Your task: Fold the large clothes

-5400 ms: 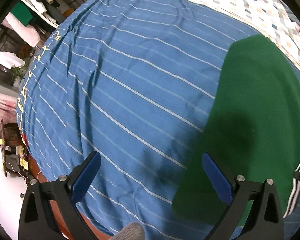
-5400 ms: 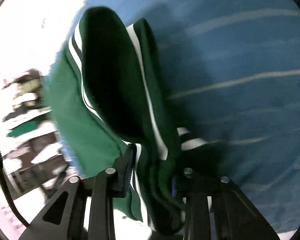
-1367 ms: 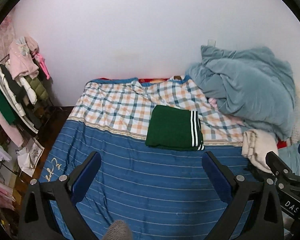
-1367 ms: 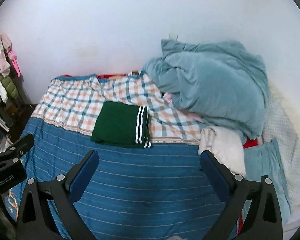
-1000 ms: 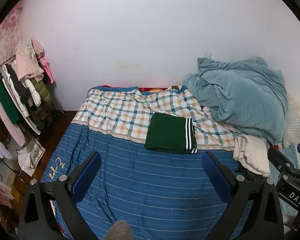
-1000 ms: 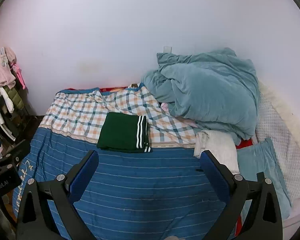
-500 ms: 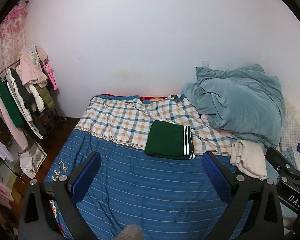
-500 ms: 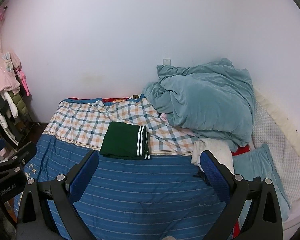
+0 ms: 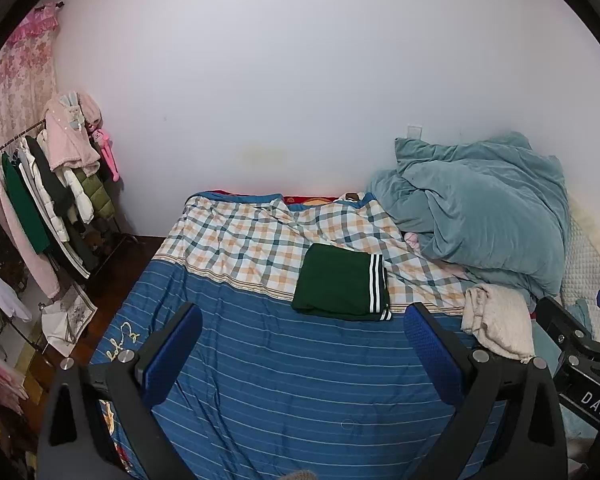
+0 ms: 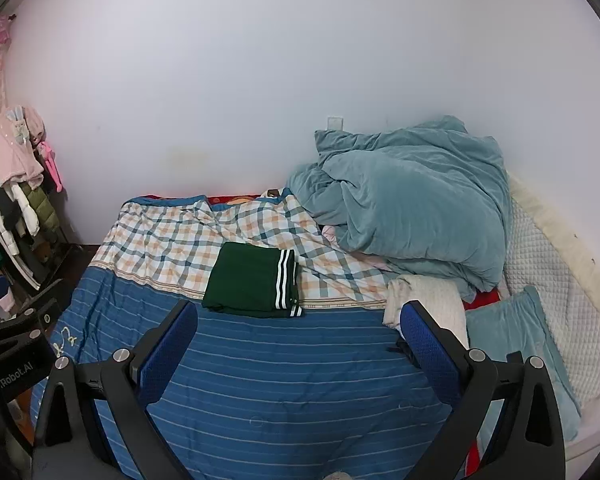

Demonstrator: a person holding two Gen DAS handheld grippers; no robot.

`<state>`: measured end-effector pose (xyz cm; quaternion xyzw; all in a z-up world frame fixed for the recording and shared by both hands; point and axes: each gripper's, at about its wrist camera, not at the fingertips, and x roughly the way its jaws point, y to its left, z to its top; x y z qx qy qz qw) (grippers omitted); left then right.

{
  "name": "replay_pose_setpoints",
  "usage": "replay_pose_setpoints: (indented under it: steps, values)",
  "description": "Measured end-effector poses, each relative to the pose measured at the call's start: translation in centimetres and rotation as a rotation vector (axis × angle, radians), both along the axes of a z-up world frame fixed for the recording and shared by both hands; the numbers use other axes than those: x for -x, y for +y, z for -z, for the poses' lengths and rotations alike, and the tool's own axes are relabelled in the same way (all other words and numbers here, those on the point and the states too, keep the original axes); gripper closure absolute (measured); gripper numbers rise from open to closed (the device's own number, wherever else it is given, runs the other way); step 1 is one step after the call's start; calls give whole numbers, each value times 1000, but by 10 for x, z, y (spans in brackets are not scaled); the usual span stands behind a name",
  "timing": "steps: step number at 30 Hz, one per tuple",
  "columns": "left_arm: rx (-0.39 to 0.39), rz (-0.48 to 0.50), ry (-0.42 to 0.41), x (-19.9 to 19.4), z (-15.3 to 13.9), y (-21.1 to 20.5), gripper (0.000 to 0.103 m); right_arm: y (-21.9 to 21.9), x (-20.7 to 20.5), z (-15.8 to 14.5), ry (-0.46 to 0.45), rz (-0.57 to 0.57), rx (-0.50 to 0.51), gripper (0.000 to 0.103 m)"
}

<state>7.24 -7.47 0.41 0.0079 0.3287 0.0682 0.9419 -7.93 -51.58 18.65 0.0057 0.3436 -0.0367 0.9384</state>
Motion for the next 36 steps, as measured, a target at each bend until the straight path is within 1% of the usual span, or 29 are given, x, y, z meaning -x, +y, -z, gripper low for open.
replay_pose_setpoints:
  steps: [7,15,36]
  values:
    - [-7,-10,-7,3,-1,0,0,2,7,-2,3,2,6,1]
    - [-19,-19,-8,1,-1,2,0,1,3,-9,3,-1,13,1]
    - [-41,-16,-15,-3,-5,6,0,0,-9,-7,20,6,18,1]
